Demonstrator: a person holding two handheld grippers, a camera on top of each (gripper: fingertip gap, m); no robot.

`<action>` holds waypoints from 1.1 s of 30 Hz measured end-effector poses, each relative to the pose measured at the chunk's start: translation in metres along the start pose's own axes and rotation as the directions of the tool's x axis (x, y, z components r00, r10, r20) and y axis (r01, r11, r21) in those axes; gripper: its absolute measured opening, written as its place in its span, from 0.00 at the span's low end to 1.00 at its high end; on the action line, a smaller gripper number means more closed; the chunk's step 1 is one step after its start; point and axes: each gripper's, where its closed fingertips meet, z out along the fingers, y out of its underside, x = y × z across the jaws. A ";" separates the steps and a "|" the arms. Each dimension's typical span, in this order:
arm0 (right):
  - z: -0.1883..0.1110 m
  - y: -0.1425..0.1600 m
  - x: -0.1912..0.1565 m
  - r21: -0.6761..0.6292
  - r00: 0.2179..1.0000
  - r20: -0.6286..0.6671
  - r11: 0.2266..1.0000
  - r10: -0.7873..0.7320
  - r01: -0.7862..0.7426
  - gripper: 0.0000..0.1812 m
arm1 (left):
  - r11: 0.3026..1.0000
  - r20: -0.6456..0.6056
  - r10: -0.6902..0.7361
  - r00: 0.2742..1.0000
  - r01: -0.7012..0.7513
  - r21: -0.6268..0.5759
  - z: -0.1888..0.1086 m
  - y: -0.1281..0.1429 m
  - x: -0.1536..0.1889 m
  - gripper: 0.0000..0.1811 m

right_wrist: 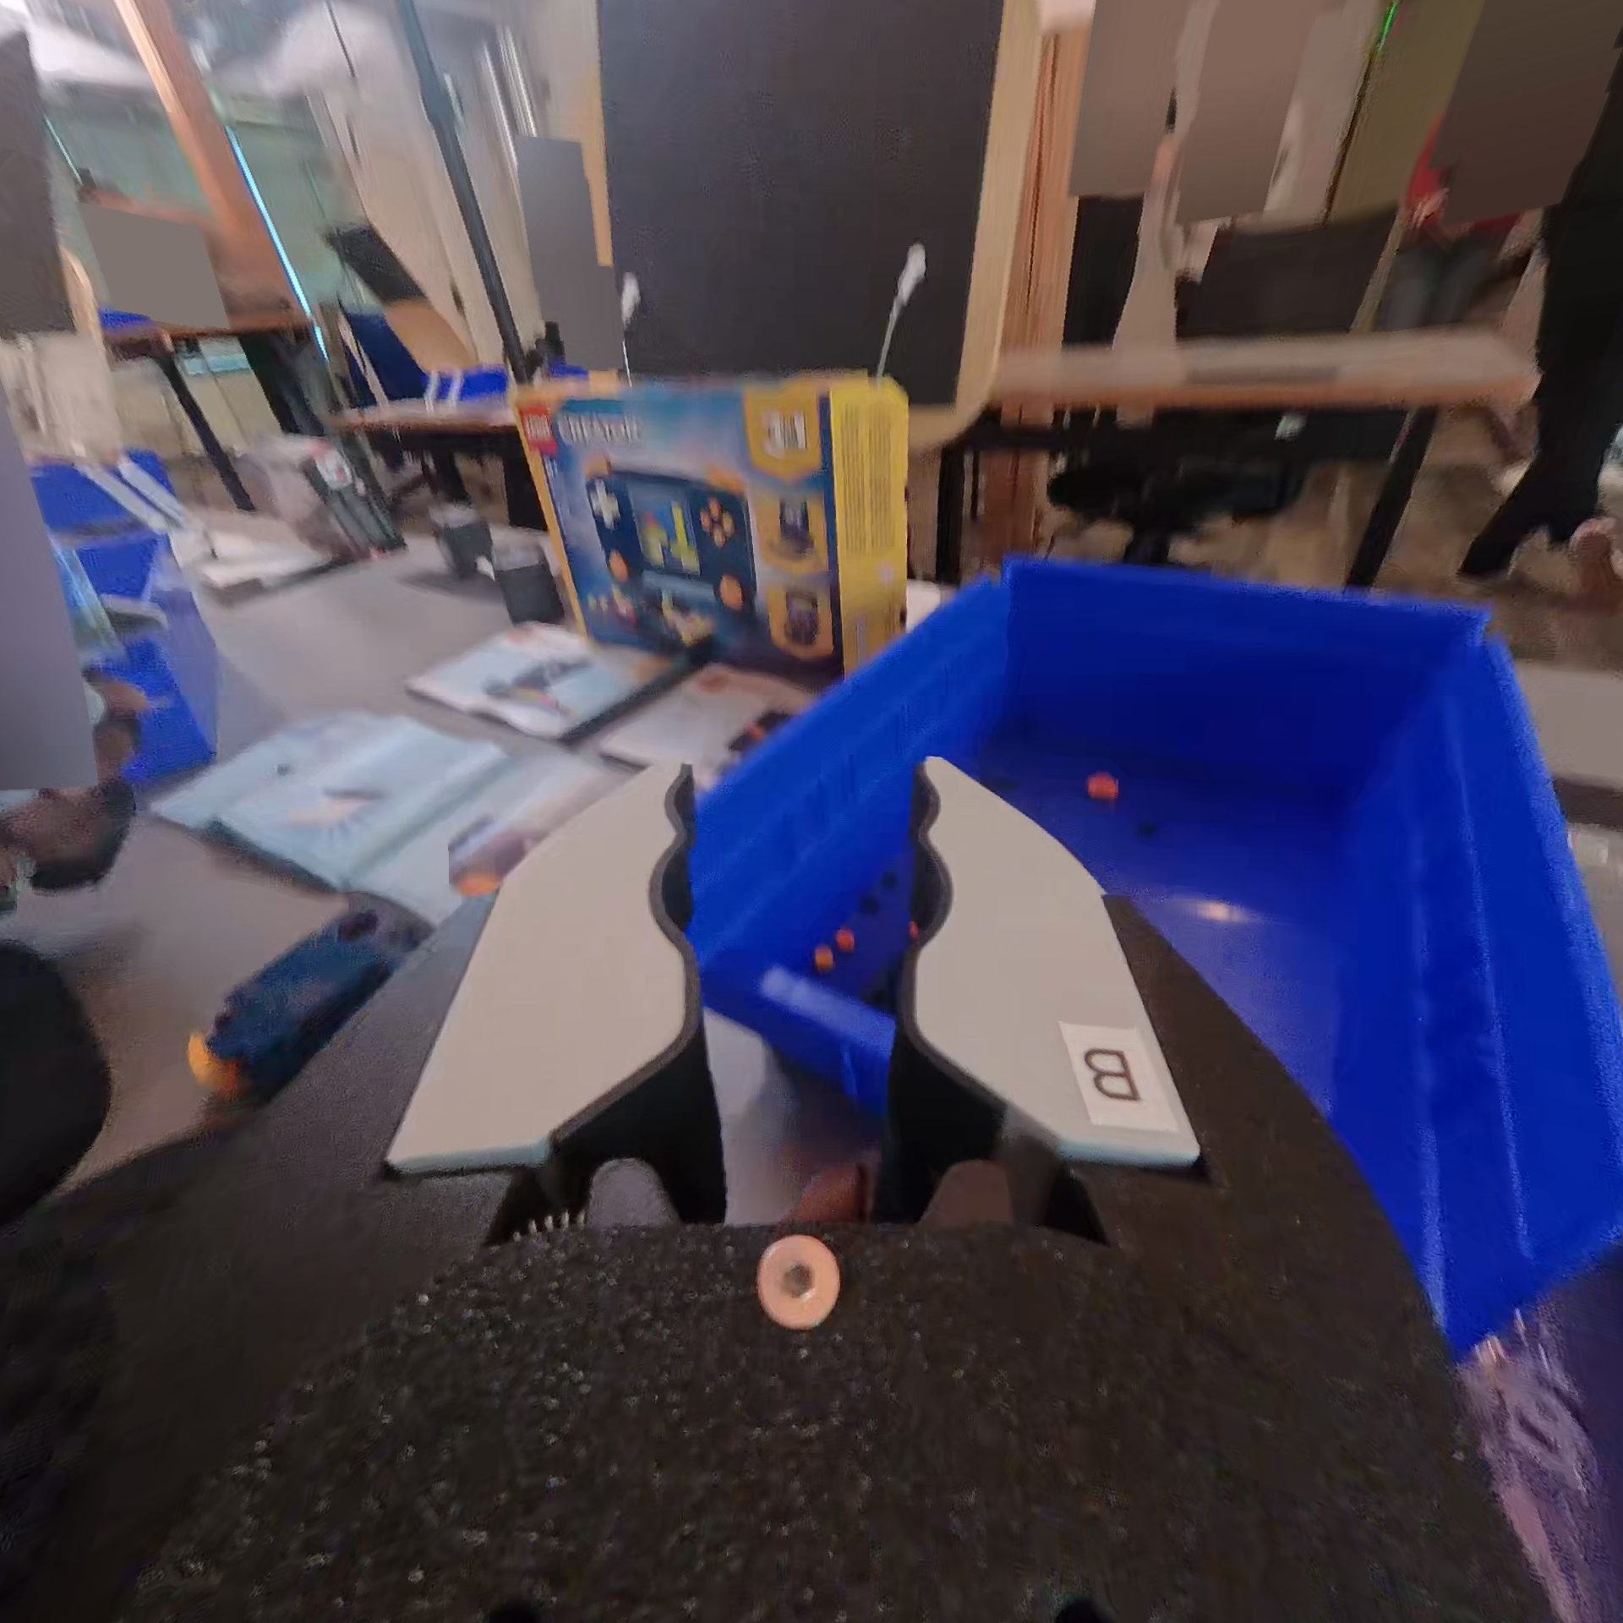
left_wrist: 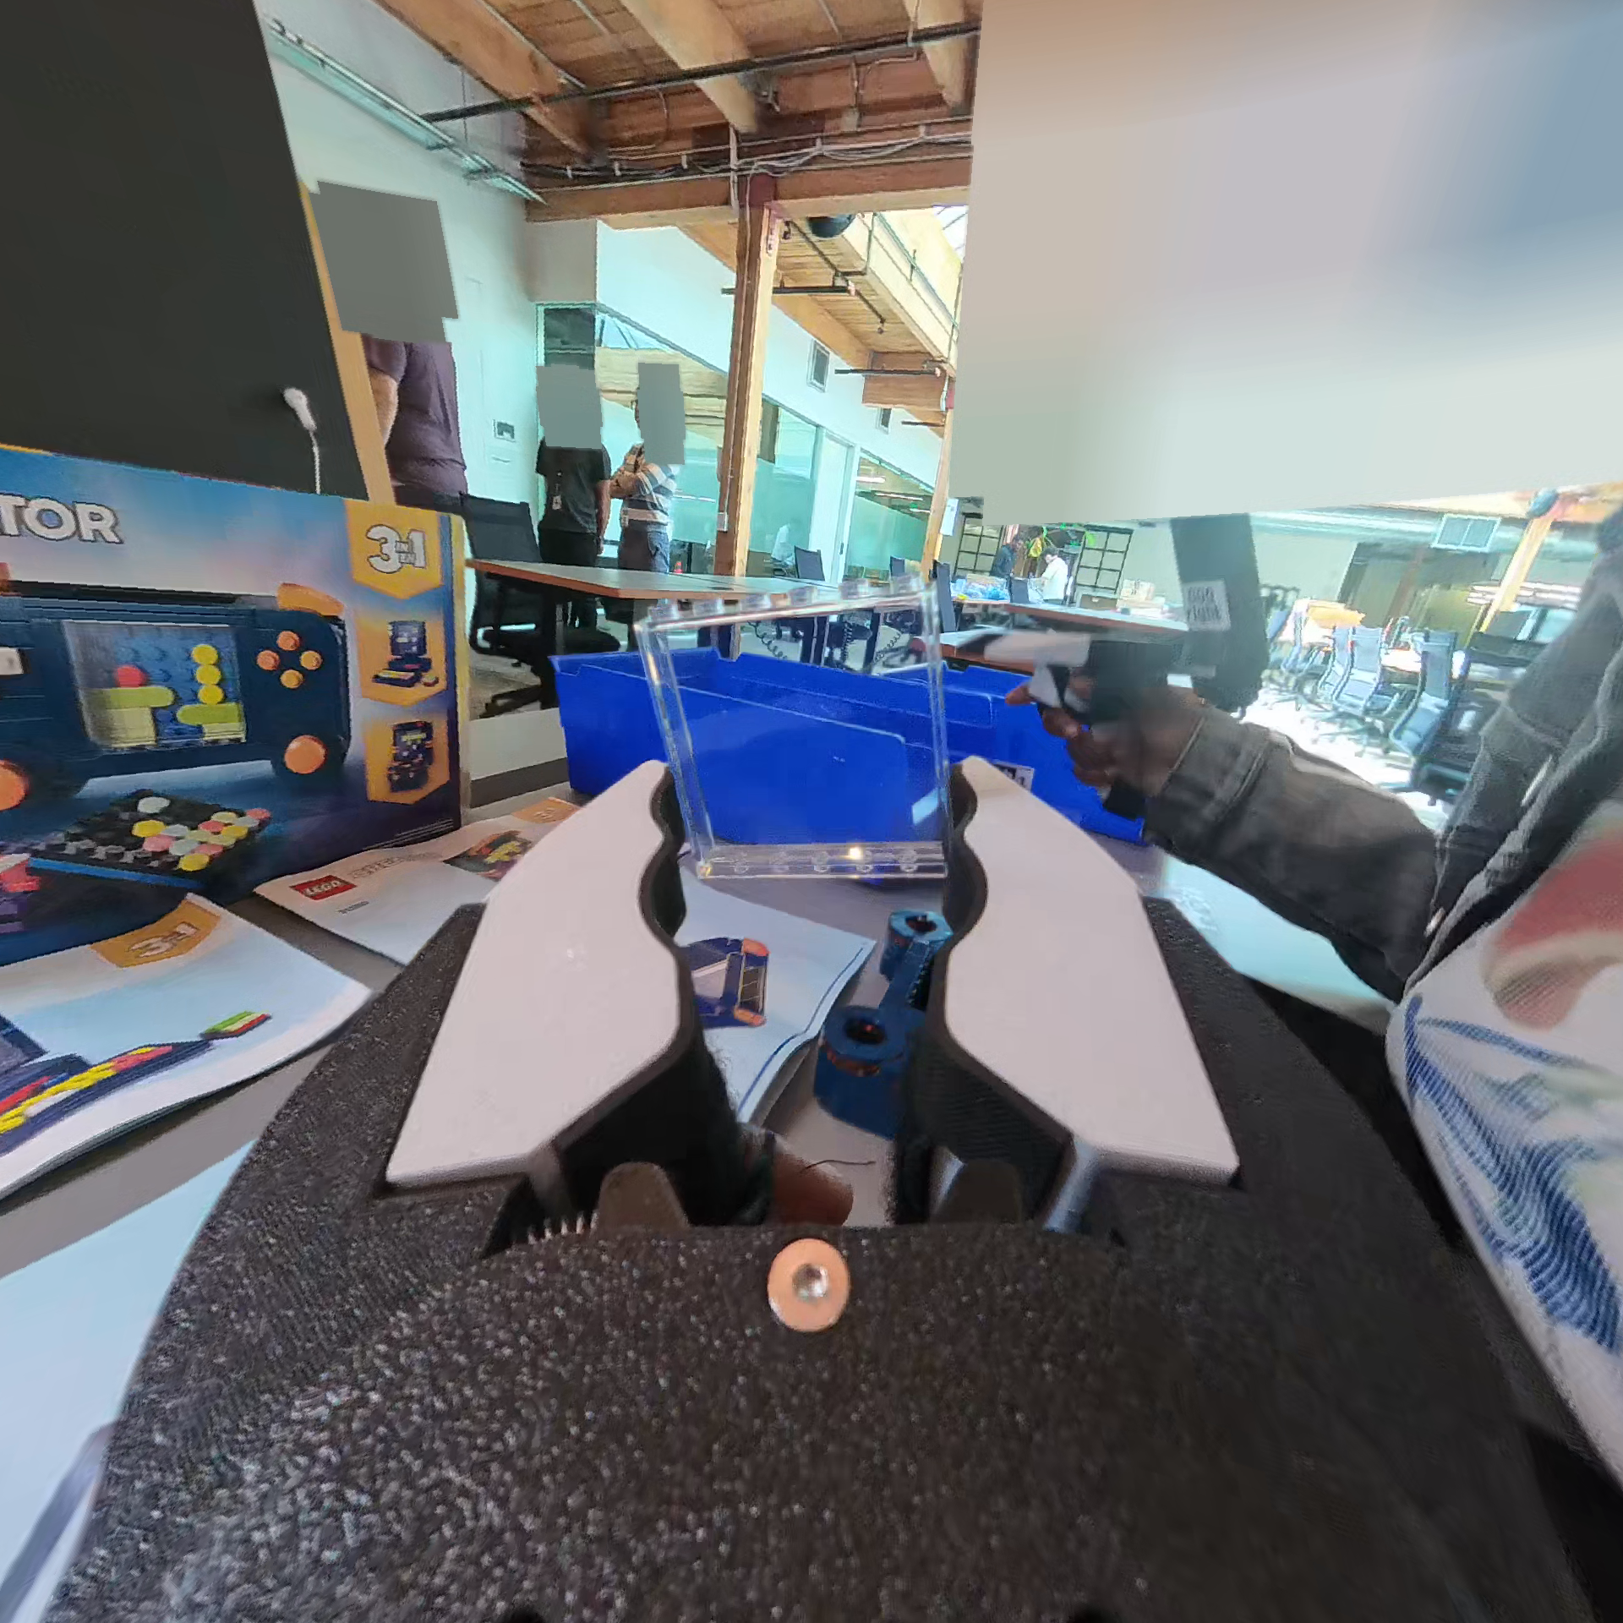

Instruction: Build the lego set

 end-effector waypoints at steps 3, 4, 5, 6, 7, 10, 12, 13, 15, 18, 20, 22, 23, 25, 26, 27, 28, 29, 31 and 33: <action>-0.002 0.037 -0.003 -0.186 0.997 0.063 0.982 0.036 -0.024 0.32 | 0.999 0.016 -0.017 1.000 0.017 -0.050 0.015 -0.001 0.010 0.32; 0.001 0.051 -0.009 -0.255 0.995 0.095 0.967 0.037 -0.012 0.35 | 0.998 0.019 -0.014 1.000 0.015 -0.057 0.021 -0.002 0.014 0.32; 0.004 0.064 -0.013 -0.326 0.993 0.119 0.945 0.023 0.017 0.37 | 0.999 0.018 -0.010 1.000 0.011 -0.047 0.026 -0.003 0.019 0.32; 0.007 0.076 -0.016 -0.394 0.991 0.135 0.917 0.000 0.054 0.37 | 0.999 0.015 -0.009 1.000 0.010 -0.032 0.031 -0.004 0.023 0.32; 0.009 0.087 -0.023 -0.461 0.984 0.179 0.883 -0.008 0.091 0.35 | 1.000 0.009 -0.009 1.000 0.009 -0.019 0.036 -0.005 0.027 0.32; 0.009 0.089 -0.041 -0.577 0.933 0.359 0.791 0.021 0.204 0.27 | 1.000 0.014 -0.009 1.000 0.009 0.017 0.047 -0.002 0.029 0.32; 0.016 0.072 -0.023 -0.615 0.930 0.367 0.745 -0.022 0.260 0.24 | 0.999 0.021 -0.003 1.000 0.002 0.037 0.051 0.000 0.027 0.31; 0.023 0.063 -0.012 -0.631 0.931 0.365 0.729 -0.024 0.266 0.22 | 0.999 0.030 0.008 1.000 -0.009 0.037 0.053 0.002 0.025 0.32; 0.039 0.061 0.009 -0.697 0.944 0.326 0.686 0.043 0.210 0.12 | 1.000 0.044 0.026 0.999 -0.027 0.016 0.054 0.008 0.021 0.32; 0.051 0.099 0.031 -0.848 0.960 0.249 0.508 0.131 0.150 0.07 | 0.998 0.054 0.061 0.997 -0.060 -0.014 0.051 0.013 0.019 0.32; 0.057 0.118 0.031 -0.877 0.963 0.227 0.460 0.143 0.138 0.08 | 0.996 0.065 0.087 0.994 -0.084 -0.039 0.050 0.017 0.017 0.32; 0.061 0.128 0.029 -0.891 0.968 0.200 0.438 0.149 0.117 0.11 | 0.994 0.064 0.100 0.993 -0.097 -0.052 0.050 0.020 0.017 0.32; 0.062 0.134 0.031 -0.901 0.975 0.180 0.420 0.132 0.110 0.11 | 0.993 0.060 0.108 0.992 -0.104 -0.058 0.051 0.021 0.018 0.32; 0.063 0.139 0.032 -0.906 0.979 0.180 0.404 0.096 0.126 0.06 | 0.989 0.049 0.132 0.990 -0.128 -0.073 0.052 0.024 0.021 0.32; 0.064 0.140 0.030 -0.903 0.976 0.201 0.402 0.085 0.150 0.06 | 0.986 0.045 0.147 0.988 -0.143 -0.081 0.052 0.025 0.022 0.32; 0.065 0.139 0.030 -0.896 0.974 0.216 0.408 0.064 0.172 0.05 | 0.984 0.043 0.162 0.986 -0.158 -0.088 0.052 0.026 0.023 0.32; 0.067 0.135 0.034 -0.885 0.977 0.211 0.432 0.035 0.176 0.04 | 0.981 0.040 0.172 0.984 -0.168 -0.093 0.052 0.026 0.023 0.32; 0.070 0.129 0.038 -0.863 0.979 0.204 0.472 0.005 0.178 0.03 | 0.981 0.038 0.174 0.984 -0.170 -0.092 0.052 0.026 0.024 0.32; 0.076 0.104 0.038 -0.773 0.974 0.226 0.603 -0.026 0.195 0.02 | 0.985 0.031 0.156 0.987 -0.153 -0.078 0.050 0.023 0.025 0.32; 0.076 0.067 0.029 -0.603 0.949 0.287 0.745 -0.129 0.284 0.02 | 0.991 0.023 0.124 0.992 -0.122 -0.052 0.048 0.019 0.026 0.32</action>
